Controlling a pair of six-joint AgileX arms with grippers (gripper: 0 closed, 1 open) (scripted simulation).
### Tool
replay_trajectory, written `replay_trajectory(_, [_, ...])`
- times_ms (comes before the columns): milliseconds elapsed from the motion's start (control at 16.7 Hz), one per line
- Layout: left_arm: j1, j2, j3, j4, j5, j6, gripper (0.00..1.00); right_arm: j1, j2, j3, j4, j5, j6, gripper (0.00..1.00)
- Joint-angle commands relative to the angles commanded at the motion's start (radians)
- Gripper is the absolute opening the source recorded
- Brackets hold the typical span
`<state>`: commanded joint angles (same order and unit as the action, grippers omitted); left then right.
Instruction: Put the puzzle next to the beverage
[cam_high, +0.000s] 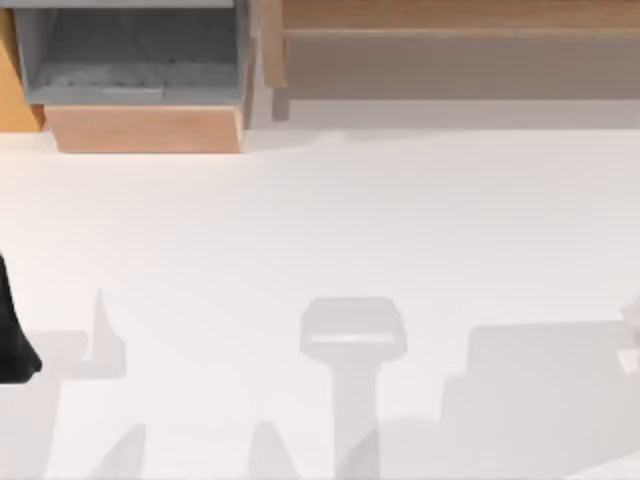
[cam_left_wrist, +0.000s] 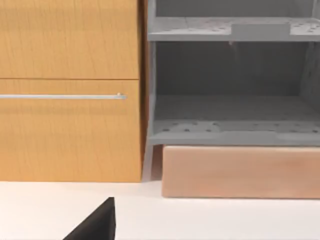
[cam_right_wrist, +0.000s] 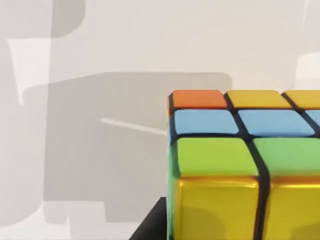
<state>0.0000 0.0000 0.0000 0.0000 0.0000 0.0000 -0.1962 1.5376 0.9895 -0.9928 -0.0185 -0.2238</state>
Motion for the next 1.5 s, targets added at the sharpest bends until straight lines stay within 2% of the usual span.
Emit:
replay_trajectory(600, [0.0,0.0,0.0,0.0,0.0,0.0,1.0,0.043,0.01,0.042,0.059,-0.052,-0.015,0.0])
replay_trajectory(1500, [0.0,0.0,0.0,0.0,0.0,0.0,1.0,-0.024,0.035,-0.062,0.066,0.012,0.011,0.0])
